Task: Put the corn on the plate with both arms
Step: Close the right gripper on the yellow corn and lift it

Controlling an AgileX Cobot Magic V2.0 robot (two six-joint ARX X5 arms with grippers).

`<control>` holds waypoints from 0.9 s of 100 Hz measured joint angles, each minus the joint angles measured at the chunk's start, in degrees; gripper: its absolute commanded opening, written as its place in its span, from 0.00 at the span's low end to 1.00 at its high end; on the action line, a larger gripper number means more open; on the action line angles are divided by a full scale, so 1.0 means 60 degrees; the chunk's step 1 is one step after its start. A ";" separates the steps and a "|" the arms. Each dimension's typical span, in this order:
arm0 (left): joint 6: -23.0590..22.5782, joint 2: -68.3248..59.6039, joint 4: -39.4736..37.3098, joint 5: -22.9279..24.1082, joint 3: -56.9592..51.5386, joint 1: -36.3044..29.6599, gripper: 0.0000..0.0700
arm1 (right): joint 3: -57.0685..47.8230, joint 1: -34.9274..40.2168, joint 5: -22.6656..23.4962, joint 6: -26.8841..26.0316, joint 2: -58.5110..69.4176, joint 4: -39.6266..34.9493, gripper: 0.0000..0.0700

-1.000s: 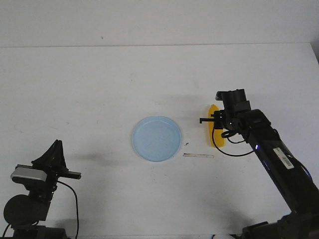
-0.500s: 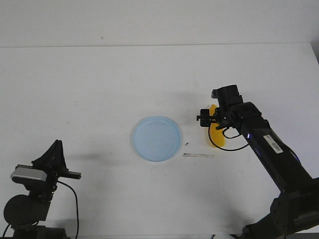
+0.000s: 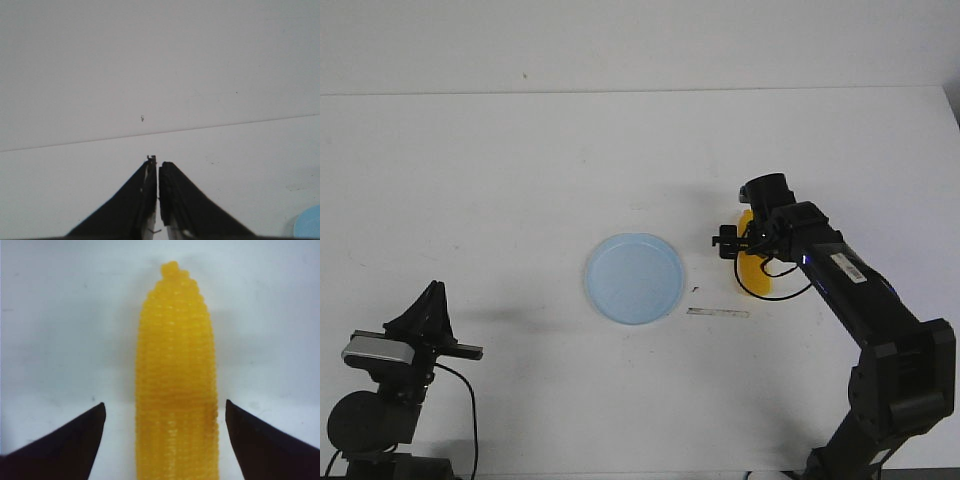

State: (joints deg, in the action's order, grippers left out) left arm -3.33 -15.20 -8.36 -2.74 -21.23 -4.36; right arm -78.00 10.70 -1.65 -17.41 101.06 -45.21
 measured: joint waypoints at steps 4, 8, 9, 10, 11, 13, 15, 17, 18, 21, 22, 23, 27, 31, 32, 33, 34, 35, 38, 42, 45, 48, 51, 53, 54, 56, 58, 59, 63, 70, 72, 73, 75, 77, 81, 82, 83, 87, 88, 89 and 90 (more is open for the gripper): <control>0.0000 0.0000 0.0000 0.0000 0.0000 0.0000 0.00 | 0.0000 -0.0047 0.0022 0.0000 0.0080 0.0036 0.77; 0.0000 0.0000 0.0000 0.0000 0.0000 0.0000 0.00 | 0.0000 -0.0047 0.0022 0.0000 0.0138 0.0058 0.76; 0.0000 0.0000 0.0000 0.0000 0.0000 0.0000 0.00 | 0.0004 -0.0051 0.0022 0.0000 0.0153 0.0058 0.76; 0.0000 0.0000 0.0000 0.0000 0.0000 0.0000 0.00 | 0.0007 -0.0066 0.0022 0.0004 0.0160 0.0058 0.75; 0.0000 0.0000 0.0000 0.0000 0.0000 0.0000 0.00 | 0.0007 -0.0069 0.0022 0.0000 0.0164 0.0058 0.75; 0.0000 0.0000 0.0000 0.0000 0.0000 0.0000 0.00 | 0.0011 -0.0084 0.0018 0.0000 0.0171 0.0051 0.73; 0.0000 0.0000 0.0000 0.0000 0.0000 0.0000 0.00 | 0.0022 -0.0095 0.0018 0.0000 0.0175 0.0055 0.69; 0.0000 0.0000 0.0000 0.0000 0.0000 0.0000 0.00 | 0.0025 -0.0098 0.0022 0.0004 0.0175 0.0051 0.65; 0.0000 0.0000 0.0000 0.0000 0.0000 0.0000 0.00 | 0.0025 -0.0098 0.0022 0.0004 0.0175 0.0047 0.63; 0.0000 0.0000 0.0000 0.0000 0.0000 0.0000 0.00 | 0.0025 -0.0095 0.0022 0.0007 0.0175 0.0055 0.57; 0.0000 0.0000 0.0000 0.0000 0.0000 0.0000 0.00 | 0.0025 -0.0095 0.0022 0.0015 0.0175 0.0058 0.55; 0.0000 0.0000 0.0000 0.0000 0.0000 0.0000 0.00 | 0.0025 -0.0091 0.0025 0.0025 0.0175 0.0062 0.53; 0.0000 0.0000 0.0000 0.0000 0.0000 0.0000 0.00 | 0.0033 -0.0084 0.0025 0.0073 0.0175 0.0073 0.50; 0.0000 0.0000 0.0000 0.0000 0.0000 0.0000 0.00 | 0.0047 -0.0069 0.0033 0.0102 0.0175 0.0073 0.48; 0.0000 0.0000 0.0000 0.0000 0.0000 0.0000 0.00 | 0.0051 -0.0069 0.0044 0.0106 0.0175 0.0073 0.48; 0.0000 0.0000 0.0000 0.0000 0.0000 0.0000 0.00 | 0.0055 -0.0066 0.0058 0.0106 0.0175 0.0073 0.48; 0.0000 0.0000 0.0000 0.0000 0.0000 0.0000 0.00 | 0.0062 -0.0066 0.0066 0.0113 0.0175 0.0080 0.48; 0.0000 0.0000 0.0000 0.0000 0.0000 0.0000 0.00 | 0.0062 -0.0066 0.0069 0.0113 0.0175 0.0080 0.48; 0.0000 0.0000 0.0000 0.0000 0.0000 0.0000 0.00 | 0.0069 -0.0047 0.0069 0.0120 0.0175 0.0077 0.48; 0.0000 0.0000 0.0000 0.0000 0.0000 0.0000 0.00 | 0.0069 -0.0044 0.0055 0.0142 0.0175 0.0077 0.48; 0.0000 0.0000 0.0000 0.0000 0.0000 0.0000 0.00 | 0.0069 -0.0044 0.0055 0.0149 0.0175 0.0077 0.48; 0.0000 0.0000 0.0000 0.0000 0.0000 0.0000 0.00 | 0.0069 -0.0044 0.0055 0.0149 0.0175 0.0077 0.48; 0.0000 0.0000 0.0000 0.0000 0.0000 0.0000 0.00 | 0.0069 -0.0044 0.0058 0.0149 0.0175 0.0077 0.48; 0.0000 0.0000 0.0000 0.0000 0.0000 0.0000 0.00 | 0.0069 -0.0044 0.0058 0.0153 0.0175 0.0077 0.48; 0.0000 0.0000 0.0000 0.0000 0.0000 0.0000 0.00 | 0.0069 -0.0044 0.0062 0.0153 0.0175 0.0077 0.48; 0.0000 0.0000 0.0000 0.0000 0.0000 0.0000 0.00 | 0.0069 -0.0044 0.0062 0.0153 0.0175 0.0077 0.48; 0.0000 0.0000 0.0000 0.0000 0.0000 0.0000 0.00 | 0.0069 -0.0044 0.0062 0.0153 0.0175 0.0077 0.48; 0.0000 0.0000 0.0000 0.0000 0.0000 0.0000 0.00 | 0.0069 -0.0044 0.0062 0.0153 0.0175 0.0077 0.48; 0.0000 0.0000 0.0000 0.0000 0.0000 0.0000 0.00 | 0.0069 -0.0044 0.0058 0.0157 0.0175 0.0077 0.48; 0.0000 0.0000 0.0000 0.0000 0.0000 0.0000 0.00 | 0.0069 -0.0044 0.0058 0.0157 0.0175 0.0077 0.48; 0.0000 0.0000 0.0000 0.0000 0.0000 0.0000 0.00 | 0.0069 -0.0044 0.0058 0.0157 0.0175 0.0077 0.48; 0.0000 0.0000 0.0000 0.0000 0.0000 0.0000 0.00 | 0.0069 -0.0044 0.0058 0.0157 0.0175 0.0077 0.48; 0.0000 0.0000 0.0000 0.0000 0.0000 0.0000 0.00 | 0.0069 -0.0044 0.0058 0.0157 0.0175 0.0077 0.48; 0.0000 0.0000 0.0000 0.0000 0.0000 0.0000 0.00 | 0.0069 -0.0044 0.0058 0.0160 0.0175 0.0077 0.48; 0.0000 0.0000 0.0000 0.0000 0.0000 0.0000 0.00 | 0.0069 -0.0044 0.0058 0.0160 0.0175 0.0077 0.48; 0.0000 0.0000 0.0000 0.0000 0.0000 0.0000 0.00 | 0.0069 -0.0044 0.0058 0.0160 0.0175 0.0077 0.48; 0.0000 0.0000 0.0000 0.0000 0.0000 0.0000 0.00 | 0.0069 -0.0044 0.0058 0.0160 0.0175 0.0077 0.48; 0.0000 0.0000 0.0000 0.0000 0.0000 0.0000 0.00 | 0.0069 -0.0040 0.0058 0.0160 0.0175 0.0077 0.48; 0.0000 0.0000 0.0000 0.0000 0.0000 0.0000 0.00 | 0.0069 -0.0036 0.0058 0.0160 0.0171 0.0077 0.48; 0.0000 0.0000 0.0000 0.0000 0.0000 0.0000 0.00 | 0.0069 -0.0033 0.0058 0.0160 0.0164 0.0077 0.48; 0.0000 0.0000 0.0000 0.0000 0.0000 0.0000 0.00 | 0.0069 -0.0033 0.0055 0.0160 0.0164 0.0077 0.48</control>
State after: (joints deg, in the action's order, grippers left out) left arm -3.33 -15.20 -8.36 -2.74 -21.23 -4.36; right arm -77.58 10.50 -1.32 -16.45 102.04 -44.75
